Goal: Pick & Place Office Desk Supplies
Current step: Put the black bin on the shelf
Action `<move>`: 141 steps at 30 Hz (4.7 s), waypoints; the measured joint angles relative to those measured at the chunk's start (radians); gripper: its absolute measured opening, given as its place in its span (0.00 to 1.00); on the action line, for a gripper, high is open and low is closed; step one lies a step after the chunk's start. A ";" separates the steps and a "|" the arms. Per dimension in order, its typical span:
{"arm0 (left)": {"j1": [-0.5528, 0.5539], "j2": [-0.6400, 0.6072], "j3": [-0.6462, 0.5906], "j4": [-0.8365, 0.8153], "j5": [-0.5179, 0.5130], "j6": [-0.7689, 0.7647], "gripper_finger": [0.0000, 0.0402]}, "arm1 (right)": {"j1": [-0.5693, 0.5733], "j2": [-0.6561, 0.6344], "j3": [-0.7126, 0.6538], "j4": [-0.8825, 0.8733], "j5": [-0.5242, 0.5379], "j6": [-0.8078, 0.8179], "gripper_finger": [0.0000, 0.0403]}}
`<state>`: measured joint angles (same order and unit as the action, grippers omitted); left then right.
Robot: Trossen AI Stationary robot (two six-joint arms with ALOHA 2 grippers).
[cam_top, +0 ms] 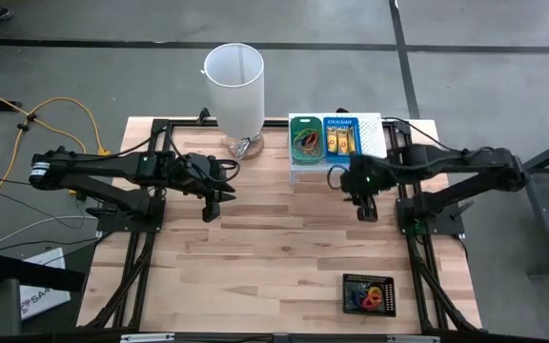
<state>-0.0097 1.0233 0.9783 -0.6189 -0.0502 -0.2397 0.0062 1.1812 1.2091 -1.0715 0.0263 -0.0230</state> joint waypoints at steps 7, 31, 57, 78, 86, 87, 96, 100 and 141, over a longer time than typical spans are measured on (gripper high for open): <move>0.000 0.000 0.000 0.000 0.000 0.000 0.24 | 0.218 0.006 0.000 0.001 0.043 0.204 0.29; 0.000 0.000 0.000 0.000 0.000 0.000 0.24 | 0.789 0.206 0.000 0.123 0.151 0.575 0.29; 0.000 0.000 0.000 0.000 0.000 0.000 0.24 | 0.963 0.248 0.000 -0.127 0.054 1.688 0.29; 0.000 0.000 0.000 0.000 0.000 0.000 0.24 | 0.870 0.250 0.000 -0.197 -0.002 1.961 0.29; 0.000 0.000 0.000 0.000 0.000 0.000 0.24 | 0.829 0.251 0.000 -0.091 0.056 1.663 0.29; 0.000 0.000 0.000 0.000 0.000 0.000 0.24 | 0.826 0.251 0.000 -0.067 0.058 1.630 0.29; 0.000 0.000 0.000 0.000 0.000 0.000 0.24 | 0.809 0.312 0.000 0.067 0.001 1.756 0.29; 0.000 0.000 0.000 0.006 0.000 0.000 0.24 | 0.781 0.356 0.000 0.071 -0.088 1.843 0.29; 0.000 0.000 0.000 0.048 0.000 0.000 0.24 | 0.622 0.447 0.000 0.304 -0.046 2.084 0.29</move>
<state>-0.0097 1.0233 0.9783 -0.5705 -0.0502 -0.2397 0.6281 1.6283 1.2087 -0.7673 -0.0198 2.0608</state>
